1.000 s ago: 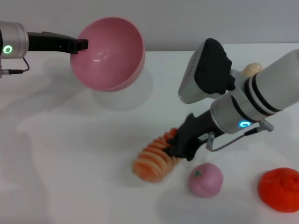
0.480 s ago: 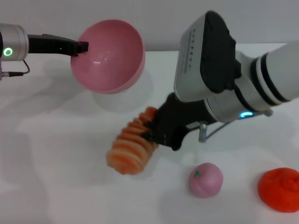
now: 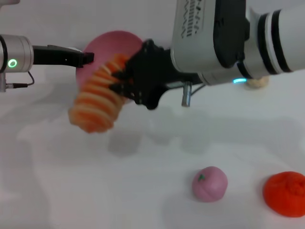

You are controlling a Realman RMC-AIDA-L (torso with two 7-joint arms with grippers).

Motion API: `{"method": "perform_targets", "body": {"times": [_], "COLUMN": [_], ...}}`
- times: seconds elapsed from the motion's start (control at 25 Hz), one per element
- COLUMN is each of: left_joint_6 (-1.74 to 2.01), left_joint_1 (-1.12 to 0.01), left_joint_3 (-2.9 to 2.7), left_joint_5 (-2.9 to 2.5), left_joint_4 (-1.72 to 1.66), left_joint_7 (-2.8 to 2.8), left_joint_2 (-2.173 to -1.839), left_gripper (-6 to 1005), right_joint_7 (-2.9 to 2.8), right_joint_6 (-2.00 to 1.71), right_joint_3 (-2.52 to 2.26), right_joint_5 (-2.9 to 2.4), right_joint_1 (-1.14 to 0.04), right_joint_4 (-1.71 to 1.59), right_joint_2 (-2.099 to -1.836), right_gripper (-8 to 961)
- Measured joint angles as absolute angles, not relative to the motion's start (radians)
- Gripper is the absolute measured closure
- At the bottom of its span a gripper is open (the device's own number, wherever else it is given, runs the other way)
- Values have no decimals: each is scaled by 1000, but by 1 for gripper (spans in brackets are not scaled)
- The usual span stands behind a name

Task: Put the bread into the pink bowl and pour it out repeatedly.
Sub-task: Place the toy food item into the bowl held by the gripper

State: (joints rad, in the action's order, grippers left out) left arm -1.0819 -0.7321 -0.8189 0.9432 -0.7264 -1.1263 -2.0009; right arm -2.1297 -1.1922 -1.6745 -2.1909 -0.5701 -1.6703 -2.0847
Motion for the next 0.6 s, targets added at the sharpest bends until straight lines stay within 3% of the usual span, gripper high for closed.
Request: {"method": "perform_targets", "body": {"times": [0.6], "left_joint_6": [-1111], "left_joint_1": [-746], "left_joint_3": [-832], "left_joint_5": [943], "left_joint_4": [-727], "left_joint_7": [-1123], "left_joint_2": [-2020], "left_gripper": [965], "right_joint_7": [-2066], "right_joint_6": [-995], "right_joint_3": [-1620], "right_joint_5": [-2185], "right_joint_1": [-542], "right_joint_4": [-1506], "right_joint_2": [-2082], "right_gripper": [841]}}
